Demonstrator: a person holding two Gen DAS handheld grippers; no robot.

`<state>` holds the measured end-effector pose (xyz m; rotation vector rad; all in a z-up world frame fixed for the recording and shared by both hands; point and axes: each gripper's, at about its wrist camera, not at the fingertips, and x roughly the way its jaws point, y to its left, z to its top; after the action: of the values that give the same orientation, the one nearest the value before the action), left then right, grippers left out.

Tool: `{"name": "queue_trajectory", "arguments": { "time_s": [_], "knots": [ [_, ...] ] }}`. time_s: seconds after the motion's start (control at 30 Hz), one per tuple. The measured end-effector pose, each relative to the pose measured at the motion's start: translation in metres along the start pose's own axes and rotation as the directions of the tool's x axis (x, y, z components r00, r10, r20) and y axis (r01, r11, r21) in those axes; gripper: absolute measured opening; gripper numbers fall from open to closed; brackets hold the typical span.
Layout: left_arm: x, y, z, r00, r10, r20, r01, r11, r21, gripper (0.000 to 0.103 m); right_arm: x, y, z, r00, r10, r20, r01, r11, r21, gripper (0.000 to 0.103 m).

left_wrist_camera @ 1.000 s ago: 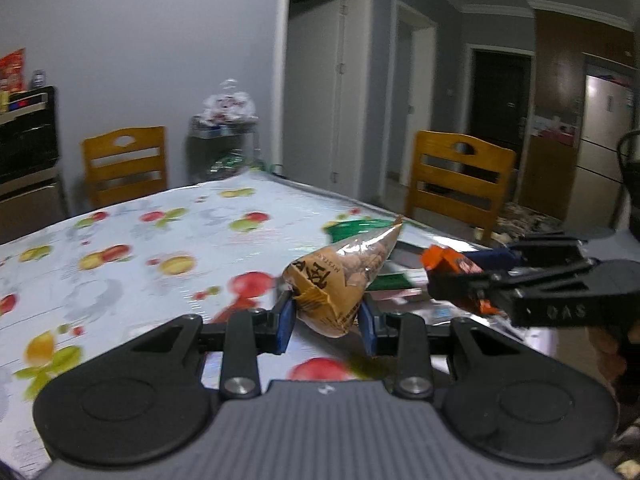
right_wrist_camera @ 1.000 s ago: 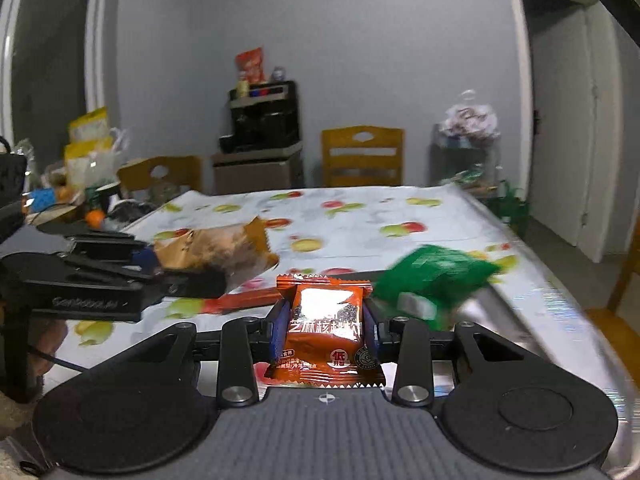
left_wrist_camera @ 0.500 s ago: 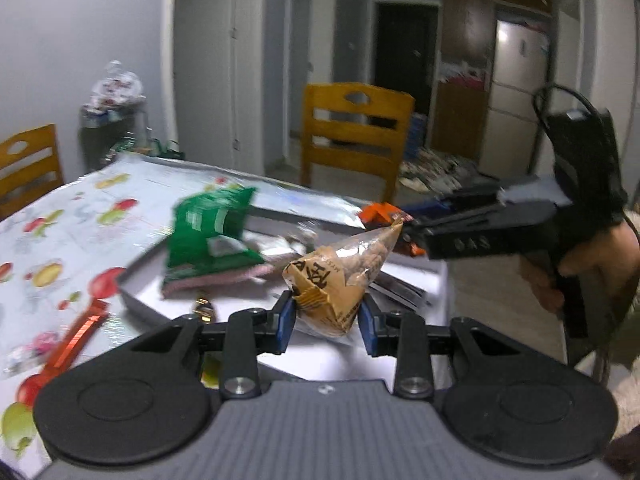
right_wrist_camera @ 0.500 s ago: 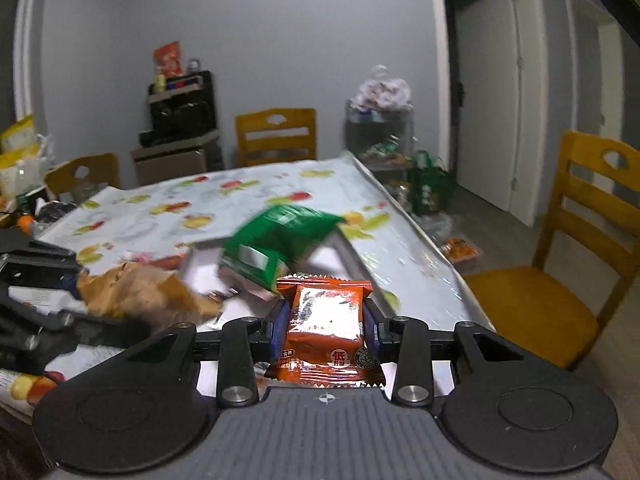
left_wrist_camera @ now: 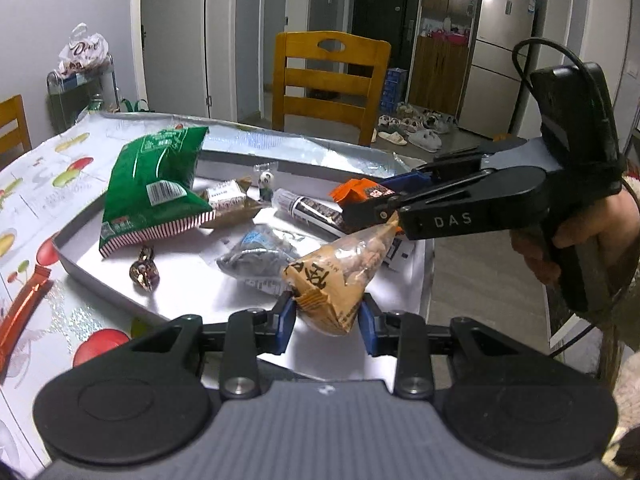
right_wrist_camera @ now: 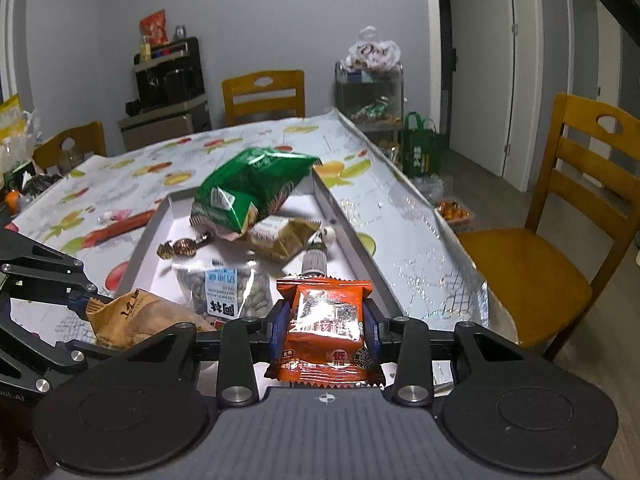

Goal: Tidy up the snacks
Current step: 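Carry the peanut bag and orange biscuit packet over the gray box with both tools, then open both tools to drop the peanut bag and biscuit packet into the box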

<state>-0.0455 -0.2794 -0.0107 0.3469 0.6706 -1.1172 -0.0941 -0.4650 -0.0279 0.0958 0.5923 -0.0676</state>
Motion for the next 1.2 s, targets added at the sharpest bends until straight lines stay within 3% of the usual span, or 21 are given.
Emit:
{"name": "queue_trajectory", "arguments": {
  "time_s": [0.33, 0.6, 0.93, 1.07, 1.2],
  "knots": [
    [0.000, -0.001, 0.000, 1.000, -0.006, 0.003, 0.006, 1.000, 0.013, 0.031, 0.001, -0.001, 0.003, 1.000, -0.009, 0.010, 0.009, 1.000, 0.002, 0.040],
    [-0.001, 0.001, 0.000, 1.000, -0.008, 0.004, 0.008, 1.000, 0.009, 0.032, -0.009, -0.003, 0.009, 0.997, -0.010, 0.075, 0.008, 1.000, 0.023, 0.057],
    [-0.005, 0.005, -0.002, 1.000, 0.019, 0.012, -0.019, 1.000, -0.005, 0.035, -0.011, -0.002, 0.011, 0.996, -0.019, 0.090, 0.015, 0.999, 0.043, 0.065],
    [-0.015, 0.009, -0.001, 0.998, 0.036, 0.043, -0.035, 0.999, -0.020, 0.042, -0.014, -0.003, 0.013, 0.994, -0.024, 0.103, 0.018, 0.998, 0.063, 0.071],
    [-0.027, 0.015, 0.000, 0.994, 0.072, 0.088, -0.069, 0.997, -0.036, 0.067, -0.018, 0.001, 0.015, 0.992, -0.026, 0.122, 0.018, 0.998, 0.067, 0.074]
  ]
}}
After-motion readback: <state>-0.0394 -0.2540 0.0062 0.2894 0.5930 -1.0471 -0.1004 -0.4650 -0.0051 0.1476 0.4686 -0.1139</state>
